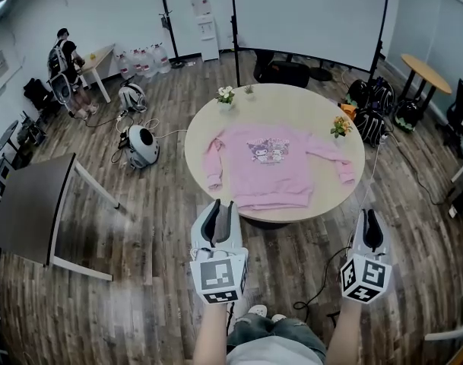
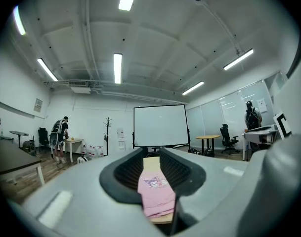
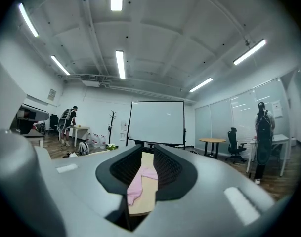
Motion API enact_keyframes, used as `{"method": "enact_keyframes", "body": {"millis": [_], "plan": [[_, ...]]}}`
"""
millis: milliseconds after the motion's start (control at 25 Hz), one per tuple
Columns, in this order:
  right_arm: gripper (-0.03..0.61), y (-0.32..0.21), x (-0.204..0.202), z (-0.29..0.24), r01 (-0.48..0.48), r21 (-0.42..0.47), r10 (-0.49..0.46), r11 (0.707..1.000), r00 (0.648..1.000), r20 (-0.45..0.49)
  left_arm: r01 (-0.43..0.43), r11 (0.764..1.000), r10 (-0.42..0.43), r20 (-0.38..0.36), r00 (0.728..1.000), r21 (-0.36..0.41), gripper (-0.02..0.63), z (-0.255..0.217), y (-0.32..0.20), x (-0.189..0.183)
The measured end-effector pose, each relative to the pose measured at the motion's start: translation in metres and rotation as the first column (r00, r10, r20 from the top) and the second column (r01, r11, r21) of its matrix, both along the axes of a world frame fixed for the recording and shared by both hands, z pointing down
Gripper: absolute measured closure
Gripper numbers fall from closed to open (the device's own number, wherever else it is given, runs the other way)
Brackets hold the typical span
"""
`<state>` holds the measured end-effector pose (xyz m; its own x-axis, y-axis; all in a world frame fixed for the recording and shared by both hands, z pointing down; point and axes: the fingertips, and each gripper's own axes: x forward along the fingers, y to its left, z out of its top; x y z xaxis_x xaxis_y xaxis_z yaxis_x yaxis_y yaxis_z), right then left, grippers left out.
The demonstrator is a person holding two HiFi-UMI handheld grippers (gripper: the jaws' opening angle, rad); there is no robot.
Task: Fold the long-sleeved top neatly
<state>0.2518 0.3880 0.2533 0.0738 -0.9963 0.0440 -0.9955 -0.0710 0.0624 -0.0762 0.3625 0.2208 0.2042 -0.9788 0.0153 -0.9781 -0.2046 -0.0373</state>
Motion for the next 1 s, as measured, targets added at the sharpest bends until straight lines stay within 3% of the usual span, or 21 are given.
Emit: {"method": "enact_keyframes", "body": {"millis": [120, 280, 640, 1000], "plan": [[0.409, -0.005, -0.01, 0.004, 0.016, -0.01, -0.016, 1.0, 1.0, 0.008, -0.009, 1.0, 0.008, 0.014, 1.0, 0.02, 0.424, 0.001, -0.008, -0.006], [0.363, -0.012, -0.018, 0.009, 0.023, -0.017, -0.023, 1.0, 1.0, 0.014, -0.016, 1.0, 0.015, 0.026, 1.0, 0.009, 0.321, 0.006, -0.018, -0.012], [0.373, -0.039, -0.01, 0.022, 0.0, -0.037, 0.002, 0.999, 0.999, 0.049, -0.017, 0.999, 0.017, 0.018, 1.0, -0.029, 0.316, 0.024, -0.048, -0.009], [0.379, -0.117, 0.02, 0.032, 0.019, -0.048, -0.016, 0.999, 0.998, 0.063, 0.013, 0.999, -0.013, -0.003, 1.0, -0.051, 0.316, 0.033, -0.115, 0.014]]}}
